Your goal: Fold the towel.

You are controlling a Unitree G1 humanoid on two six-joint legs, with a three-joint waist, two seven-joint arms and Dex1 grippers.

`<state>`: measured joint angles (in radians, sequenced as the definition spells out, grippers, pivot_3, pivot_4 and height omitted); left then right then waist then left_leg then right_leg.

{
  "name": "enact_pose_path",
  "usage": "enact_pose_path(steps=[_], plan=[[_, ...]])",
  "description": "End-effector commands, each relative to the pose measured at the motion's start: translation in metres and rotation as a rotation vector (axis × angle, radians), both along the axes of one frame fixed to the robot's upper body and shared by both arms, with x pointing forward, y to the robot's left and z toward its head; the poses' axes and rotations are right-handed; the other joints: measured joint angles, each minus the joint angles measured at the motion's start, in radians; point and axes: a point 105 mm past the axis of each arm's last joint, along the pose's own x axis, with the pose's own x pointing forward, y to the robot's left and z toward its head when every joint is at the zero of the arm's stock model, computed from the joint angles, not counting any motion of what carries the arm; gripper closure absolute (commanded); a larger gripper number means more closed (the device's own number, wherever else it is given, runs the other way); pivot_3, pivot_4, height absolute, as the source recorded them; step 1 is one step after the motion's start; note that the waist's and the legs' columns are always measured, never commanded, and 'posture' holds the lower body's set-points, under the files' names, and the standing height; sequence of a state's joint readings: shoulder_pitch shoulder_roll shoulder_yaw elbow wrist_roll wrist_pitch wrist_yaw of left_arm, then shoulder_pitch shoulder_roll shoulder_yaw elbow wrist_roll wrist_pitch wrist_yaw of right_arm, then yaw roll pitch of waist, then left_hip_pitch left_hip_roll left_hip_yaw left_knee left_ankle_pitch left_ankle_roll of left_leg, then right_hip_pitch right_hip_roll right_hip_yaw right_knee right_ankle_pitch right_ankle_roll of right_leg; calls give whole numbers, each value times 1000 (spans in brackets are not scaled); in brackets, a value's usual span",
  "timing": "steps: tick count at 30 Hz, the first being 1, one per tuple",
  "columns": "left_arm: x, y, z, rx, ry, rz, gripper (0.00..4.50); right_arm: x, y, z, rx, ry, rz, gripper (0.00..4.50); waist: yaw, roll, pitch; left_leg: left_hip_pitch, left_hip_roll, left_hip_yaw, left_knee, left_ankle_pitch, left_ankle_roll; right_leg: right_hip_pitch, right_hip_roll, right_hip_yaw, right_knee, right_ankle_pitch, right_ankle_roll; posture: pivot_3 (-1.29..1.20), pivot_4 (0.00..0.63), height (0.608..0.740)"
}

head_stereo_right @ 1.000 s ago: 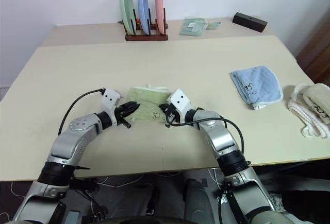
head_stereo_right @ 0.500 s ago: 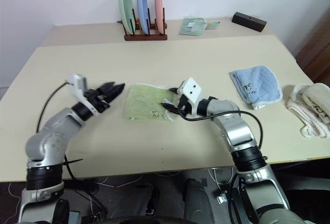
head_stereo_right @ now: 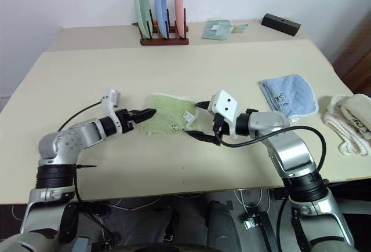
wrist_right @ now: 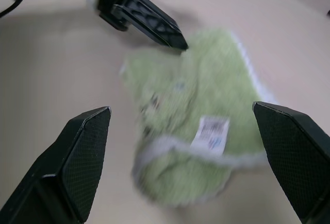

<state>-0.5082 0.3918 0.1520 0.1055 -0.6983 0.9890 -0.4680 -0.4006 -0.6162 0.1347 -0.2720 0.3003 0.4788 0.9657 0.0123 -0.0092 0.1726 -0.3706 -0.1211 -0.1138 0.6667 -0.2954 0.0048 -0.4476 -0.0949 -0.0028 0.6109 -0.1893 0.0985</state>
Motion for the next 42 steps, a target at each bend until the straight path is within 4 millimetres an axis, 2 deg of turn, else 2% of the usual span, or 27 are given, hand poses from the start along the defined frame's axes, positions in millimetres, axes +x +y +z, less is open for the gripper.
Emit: enact_pose_path(steps=[1,3,4,6,11,12,15,17,19,21,24,26,28,32,36,39,42], plan=[[-2,-15,-6,11,14,-73,52,-4,-1,11,7,-54,5,0,0,0,0,0,0,0,0,0,0,0,0,0,0,0,0,0,150,740],[-1,-23,-7,6,14,-101,565,-4,-4,8,5,-54,-9,0,3,0,0,0,0,0,0,0,0,0,0,0,0,0,0,0,150,740],[0,-26,-3,-55,19,-99,870,-4,-6,6,4,-54,-17,0,4,0,0,0,-1,0,0,0,0,0,-1,0,0,0,0,0,150,740],[3,-28,3,-114,14,-87,1824,-5,-9,1,-1,-53,-32,0,6,0,0,0,-1,0,0,0,0,1,-1,0,0,0,0,0,150,740],[0,-29,5,-116,-7,-86,4354,-4,-15,-5,-1,-57,-60,0,-1,-1,0,-1,-1,0,0,0,0,0,-1,0,0,0,0,0,150,740],[-1,-29,6,-125,-11,-87,4438,-3,-16,-5,-1,-60,-63,0,-1,-1,0,-1,-1,0,0,0,0,0,-1,0,0,0,0,0,150,740],[0,-20,23,-207,-81,-17,4438,4,-19,-3,-5,-95,-86,0,0,-1,0,-1,-1,0,0,0,0,0,-1,0,0,0,0,0,150,740],[12,8,44,-228,-216,165,4438,9,-19,2,1,-120,-100,0,1,-1,0,-1,-1,0,0,0,0,0,-1,0,0,0,0,0,150,740],[21,47,58,-232,-285,390,4438,12,-20,5,8,-133,-108,0,0,-1,0,-1,-1,0,0,0,0,0,-1,0,0,0,0,0,150,740],[22,93,68,-253,-317,616,4438,13,-19,8,11,-142,-107,0,-1,-1,0,-1,0,0,0,0,-1,0,-1,0,0,0,0,0,150,740],[1,161,77,-235,-395,904,4438,13,-17,9,15,-146,-101,0,-2,-1,0,-1,1,1,0,0,-1,-2,0,0,0,0,0,0,150,740],[-19,200,68,-298,-368,1084,4438,14,-16,8,18,-147,-97,0,0,-1,0,-1,1,1,0,0,-1,-2,0,0,-1,0,0,0,150,740],[-35,224,55,-336,-329,1200,4438,15,-13,9,21,-149,-89,0,1,-1,0,-1,0,1,0,0,-1,-2,0,0,-1,0,0,0,150,740],[-48,228,27,-330,-220,1211,4438,17,-7,12,24,-157,-64,0,11,-2,0,-1,0,0,1,-1,-1,-1,-1,0,0,0,0,0,150,740],[-54,224,16,-388,-157,1207,4438,19,-5,13,23,-162,-60,0,28,-5,-1,-1,-1,-1,1,-1,0,1,0,0,0,0,0,0,150,740],[-60,226,15,-435,-160,1235,3452,19,-4,13,20,-161,-57,0,26,-5,-1,-1,-1,-1,1,-1,0,1,0,0,0,0,0,0,150,740],[-69,229,13,-500,-145,1264,2070,19,-5,11,11,-157,-63,0,25,-5,-1,-1,0,-1,1,-1,0,0,-1,0,0,0,0,0,150,740]])
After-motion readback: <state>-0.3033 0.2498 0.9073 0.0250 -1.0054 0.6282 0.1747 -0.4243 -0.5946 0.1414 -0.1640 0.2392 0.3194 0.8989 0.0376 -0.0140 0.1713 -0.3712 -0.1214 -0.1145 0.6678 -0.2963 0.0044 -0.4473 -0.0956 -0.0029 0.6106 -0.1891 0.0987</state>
